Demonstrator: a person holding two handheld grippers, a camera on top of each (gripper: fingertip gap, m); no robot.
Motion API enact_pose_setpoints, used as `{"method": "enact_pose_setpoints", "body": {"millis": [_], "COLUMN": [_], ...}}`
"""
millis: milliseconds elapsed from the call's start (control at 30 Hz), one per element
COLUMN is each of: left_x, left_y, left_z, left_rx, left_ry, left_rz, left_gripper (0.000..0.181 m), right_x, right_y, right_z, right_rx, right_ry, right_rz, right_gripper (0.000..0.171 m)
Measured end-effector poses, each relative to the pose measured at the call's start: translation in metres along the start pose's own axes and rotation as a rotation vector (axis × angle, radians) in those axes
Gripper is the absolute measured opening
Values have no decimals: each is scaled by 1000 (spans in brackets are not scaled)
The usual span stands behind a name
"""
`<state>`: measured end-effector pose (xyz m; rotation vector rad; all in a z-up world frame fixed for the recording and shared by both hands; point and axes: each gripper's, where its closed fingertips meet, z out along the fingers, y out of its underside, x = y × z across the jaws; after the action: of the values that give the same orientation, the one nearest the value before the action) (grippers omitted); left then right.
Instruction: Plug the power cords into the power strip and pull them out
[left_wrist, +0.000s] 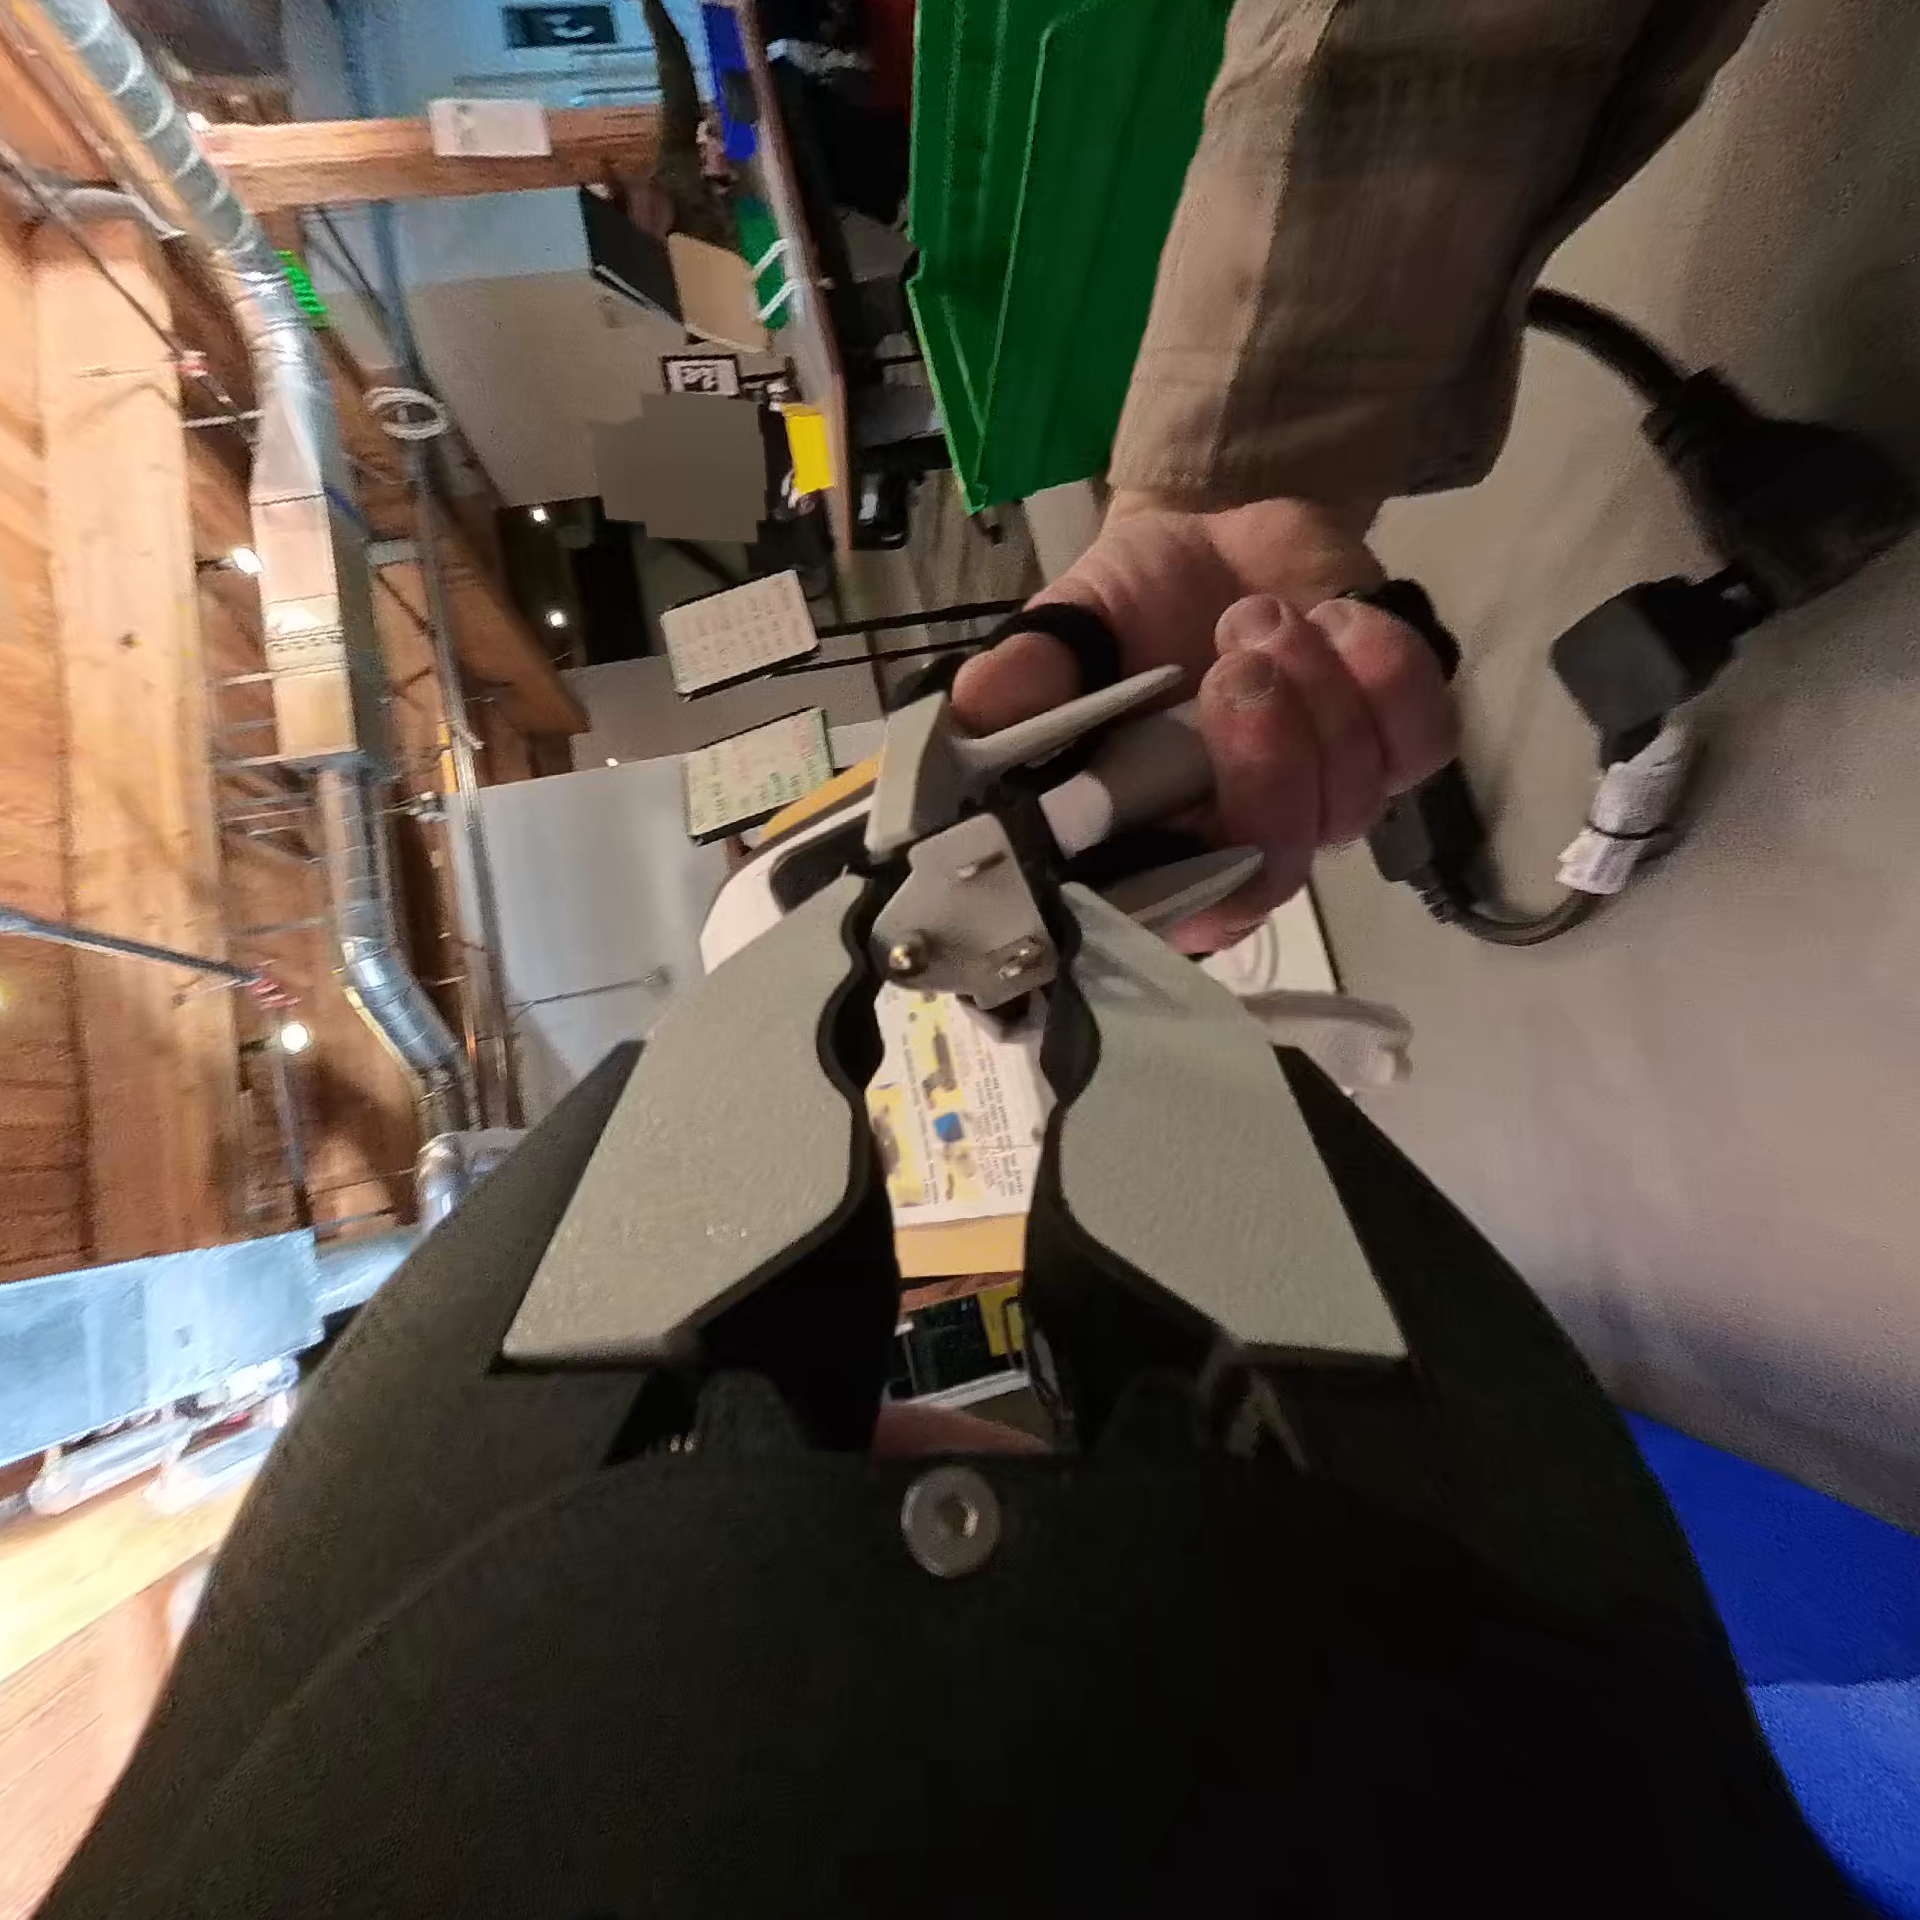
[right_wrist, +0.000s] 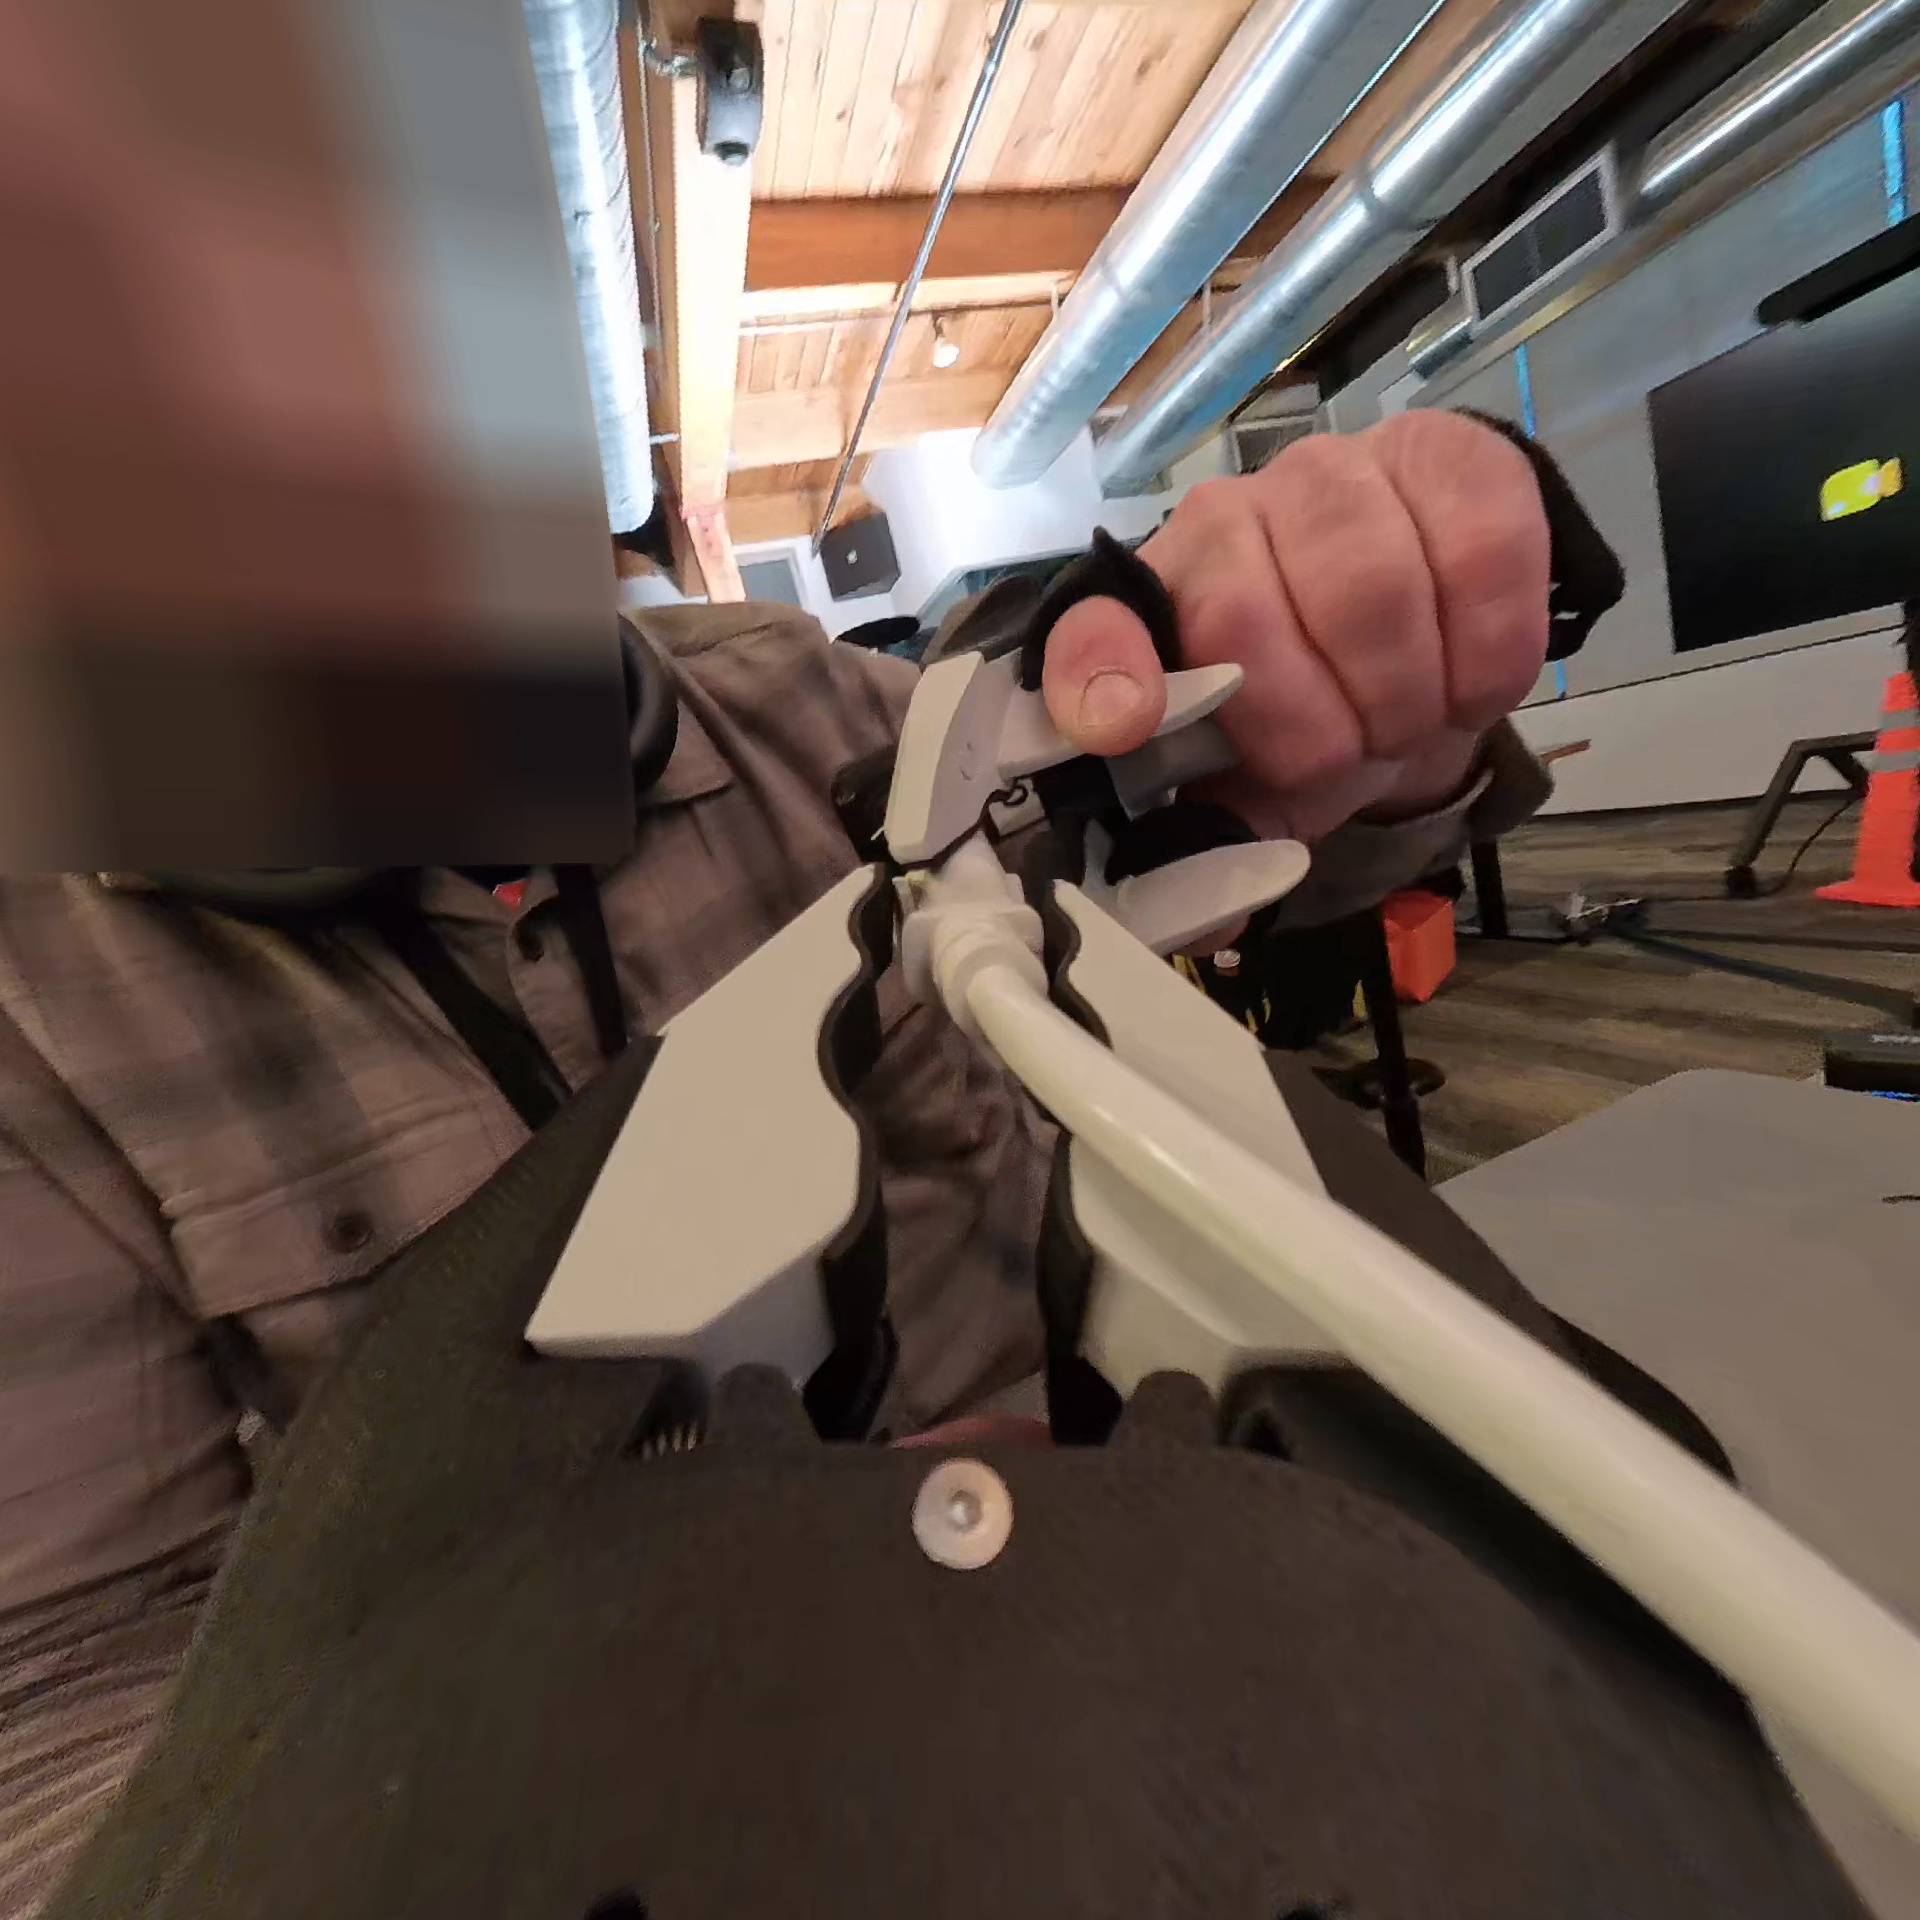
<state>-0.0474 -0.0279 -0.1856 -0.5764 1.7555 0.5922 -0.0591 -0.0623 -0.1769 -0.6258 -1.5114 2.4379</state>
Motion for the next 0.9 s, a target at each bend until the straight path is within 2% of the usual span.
{"method": "enact_pose_setpoints", "body": {"millis": [267, 433, 500, 633, 700, 833, 900], "left_x": [9, 6, 3, -3, -9, -17, -21], "left_y": [-19, 6, 17, 35, 40, 44, 49], "left_z": [0, 4, 5, 2, -1, 2, 5], "left_rx": [70, -28, -76, -146, -172, -253, -298], "left_ry": [111, 37, -9, -104, -179, -274, -312], "left_rz": [-3, -16, -28, -139, -179, -167, -142], "left_gripper": [27, 29, 37, 68, 74, 67, 50], "right_x": [-13, 1, 3, 13, 21, 33, 33], "right_y": [16, 5, -3, -28, -38, -41, -38], "right_z": [4, -3, -5, -16, -23, -24, -17], "right_rx": [-94, -57, -21, 89, 126, 155, 150], "right_ry": [-58, 62, 89, 210, 285, 344, 326], "right_rz": [-72, -172, -209, -275, -300, -292, -286], "right_gripper": [24, 23, 23, 23, 23, 23, 23]}}
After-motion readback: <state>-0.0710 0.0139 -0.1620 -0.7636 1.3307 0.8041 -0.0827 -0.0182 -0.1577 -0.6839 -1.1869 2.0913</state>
